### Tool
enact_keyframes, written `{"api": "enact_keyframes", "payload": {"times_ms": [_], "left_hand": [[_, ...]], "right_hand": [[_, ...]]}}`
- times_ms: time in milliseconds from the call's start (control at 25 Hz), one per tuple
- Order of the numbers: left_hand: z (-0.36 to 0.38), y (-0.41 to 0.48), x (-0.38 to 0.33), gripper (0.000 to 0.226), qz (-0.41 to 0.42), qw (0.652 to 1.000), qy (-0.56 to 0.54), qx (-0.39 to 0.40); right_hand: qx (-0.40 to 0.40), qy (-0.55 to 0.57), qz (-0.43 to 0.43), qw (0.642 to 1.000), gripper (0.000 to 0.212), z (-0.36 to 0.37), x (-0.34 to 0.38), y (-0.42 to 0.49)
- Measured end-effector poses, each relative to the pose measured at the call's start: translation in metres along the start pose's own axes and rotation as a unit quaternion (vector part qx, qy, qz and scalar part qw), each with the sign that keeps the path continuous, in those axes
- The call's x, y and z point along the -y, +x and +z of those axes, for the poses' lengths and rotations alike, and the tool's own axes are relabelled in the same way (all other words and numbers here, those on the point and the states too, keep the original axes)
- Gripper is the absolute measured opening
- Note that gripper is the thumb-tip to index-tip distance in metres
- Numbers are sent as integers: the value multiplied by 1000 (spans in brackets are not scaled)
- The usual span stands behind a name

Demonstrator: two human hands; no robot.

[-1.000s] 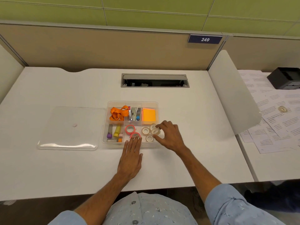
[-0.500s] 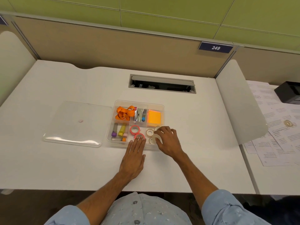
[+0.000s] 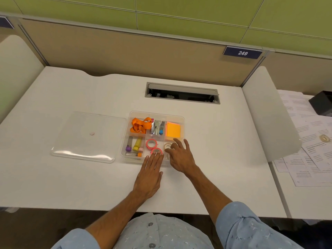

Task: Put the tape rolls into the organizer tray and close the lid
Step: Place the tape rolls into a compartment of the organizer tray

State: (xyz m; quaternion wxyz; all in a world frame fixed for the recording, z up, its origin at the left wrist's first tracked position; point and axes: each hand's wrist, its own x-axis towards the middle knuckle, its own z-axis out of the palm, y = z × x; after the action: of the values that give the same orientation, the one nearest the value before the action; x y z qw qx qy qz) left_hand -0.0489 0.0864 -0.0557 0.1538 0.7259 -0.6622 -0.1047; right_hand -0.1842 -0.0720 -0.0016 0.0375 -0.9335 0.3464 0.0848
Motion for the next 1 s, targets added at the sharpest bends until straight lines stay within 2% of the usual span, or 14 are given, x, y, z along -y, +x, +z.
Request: {"api": "enact_keyframes", "payload": {"times_ms": [320, 440, 640, 1000], "left_hand": [[5, -2, 2, 69, 16, 999, 13, -41], [2, -2, 2, 70, 19, 999, 15, -26], [-4, -3, -1, 69, 16, 1000, 20, -4], [-6, -2, 0, 69, 5, 1000, 8, 13]], "right_hand": [[-10, -8, 5, 1000, 51, -1, 1, 4], [-71, 35, 10, 997, 49, 0, -3, 1], [-149, 50, 106, 982, 40, -13, -34, 0], [-100, 41, 94, 990, 32, -11, -35, 14]]}}
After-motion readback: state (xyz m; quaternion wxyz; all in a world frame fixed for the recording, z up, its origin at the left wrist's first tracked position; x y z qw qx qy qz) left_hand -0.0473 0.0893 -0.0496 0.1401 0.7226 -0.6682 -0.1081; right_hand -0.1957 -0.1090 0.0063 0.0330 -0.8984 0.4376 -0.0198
